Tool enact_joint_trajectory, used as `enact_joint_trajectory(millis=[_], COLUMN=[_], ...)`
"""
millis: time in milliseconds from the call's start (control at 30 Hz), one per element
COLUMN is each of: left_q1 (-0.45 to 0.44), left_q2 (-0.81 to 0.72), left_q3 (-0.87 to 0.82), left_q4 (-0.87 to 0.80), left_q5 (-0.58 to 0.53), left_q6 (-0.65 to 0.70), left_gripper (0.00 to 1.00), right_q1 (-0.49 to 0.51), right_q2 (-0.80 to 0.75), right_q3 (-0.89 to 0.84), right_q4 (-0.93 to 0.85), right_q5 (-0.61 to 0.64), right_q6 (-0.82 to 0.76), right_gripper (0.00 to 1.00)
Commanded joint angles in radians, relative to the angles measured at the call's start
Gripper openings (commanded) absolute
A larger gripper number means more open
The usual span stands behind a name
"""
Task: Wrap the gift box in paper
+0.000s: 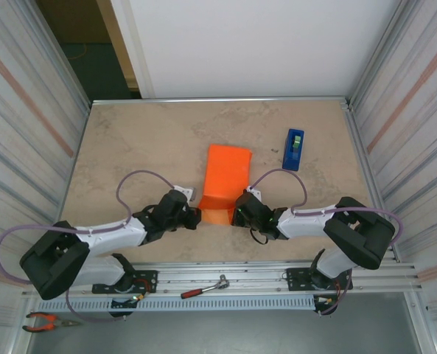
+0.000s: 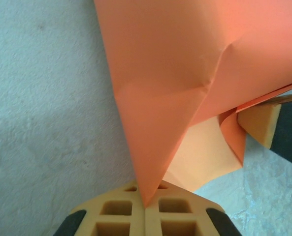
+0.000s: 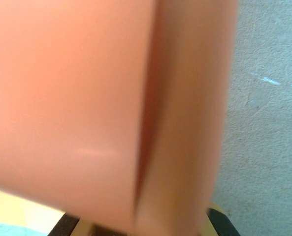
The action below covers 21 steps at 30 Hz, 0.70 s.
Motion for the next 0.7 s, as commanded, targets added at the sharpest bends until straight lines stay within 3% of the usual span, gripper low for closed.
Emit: enact_joint_trajectory(millis=[0,667], left_q1=[-0.008,-0.008], left_q2=[-0.02,0.053], left_q3=[0.013,0.005], left_q4=[-0.05,0.254], left_q5=[-0.021,0.136], left_q6=[-0.016,-0.065], left_gripper=[0.0,0.01], right_q1=[0.012,0.018], right_q2=[0.029,0.05], right_q3=[-0.009,0.005], right_q4=[-0.077,-0.081], right_q5=[-0.009,-0.01], right_q6=[0.022,0.021], right_gripper=[0.0,0.0])
